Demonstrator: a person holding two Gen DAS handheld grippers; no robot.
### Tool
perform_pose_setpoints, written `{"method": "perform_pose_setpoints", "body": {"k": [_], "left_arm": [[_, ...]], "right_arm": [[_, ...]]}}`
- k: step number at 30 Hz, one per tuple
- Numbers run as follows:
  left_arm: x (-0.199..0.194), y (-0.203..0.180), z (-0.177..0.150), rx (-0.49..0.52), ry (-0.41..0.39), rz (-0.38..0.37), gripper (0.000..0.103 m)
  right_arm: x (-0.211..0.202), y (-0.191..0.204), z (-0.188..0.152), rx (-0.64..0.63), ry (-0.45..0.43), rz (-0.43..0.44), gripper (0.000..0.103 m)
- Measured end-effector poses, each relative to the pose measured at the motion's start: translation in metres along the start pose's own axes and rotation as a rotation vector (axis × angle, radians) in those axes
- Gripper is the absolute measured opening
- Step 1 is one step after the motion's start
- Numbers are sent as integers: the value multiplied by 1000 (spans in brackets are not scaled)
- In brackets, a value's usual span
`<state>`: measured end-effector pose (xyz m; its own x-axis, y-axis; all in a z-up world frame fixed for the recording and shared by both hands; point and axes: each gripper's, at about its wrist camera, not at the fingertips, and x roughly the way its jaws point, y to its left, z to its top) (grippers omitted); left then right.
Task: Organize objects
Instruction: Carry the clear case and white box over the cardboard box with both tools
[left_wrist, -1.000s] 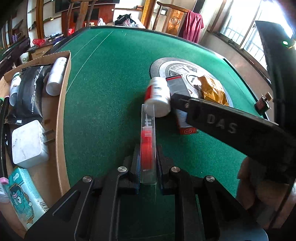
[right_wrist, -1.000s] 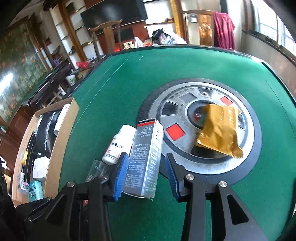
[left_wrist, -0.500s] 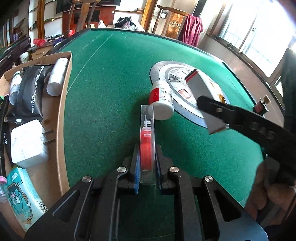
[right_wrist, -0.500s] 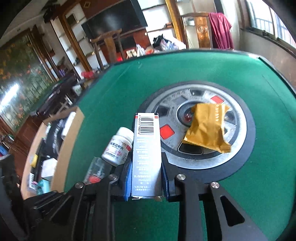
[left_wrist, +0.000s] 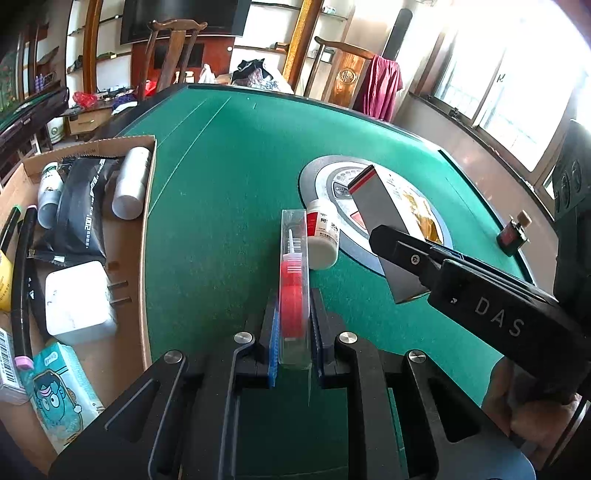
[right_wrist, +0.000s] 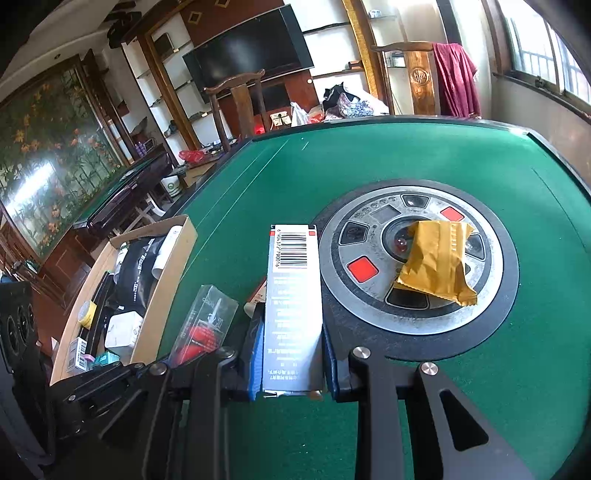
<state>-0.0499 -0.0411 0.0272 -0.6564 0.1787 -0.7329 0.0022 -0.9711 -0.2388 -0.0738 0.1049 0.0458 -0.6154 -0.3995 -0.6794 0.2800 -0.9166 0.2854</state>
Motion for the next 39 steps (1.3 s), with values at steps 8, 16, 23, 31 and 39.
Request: {"method": "perform_pose_setpoints", "body": {"k": [8,16,23,31,39], "left_arm": [[-3,4,0,-15,-12,-2,13],[-18,10,3,-57,-36,-11,13],[-46,30,6,-123,-48,-38,13],[-103,75,11,-186,-148,2,13],[-133,127,16,-222,-170,74,13]], "right_arm": [[0,1,-1,0,-3,0,26],[-6,2,1,0,-19,14,26],[-9,15,-3,-25,-19,49,26],[-15,51,-13,-76,-3,170,26],[-11,94,-24,-113,56,262,26]]}}
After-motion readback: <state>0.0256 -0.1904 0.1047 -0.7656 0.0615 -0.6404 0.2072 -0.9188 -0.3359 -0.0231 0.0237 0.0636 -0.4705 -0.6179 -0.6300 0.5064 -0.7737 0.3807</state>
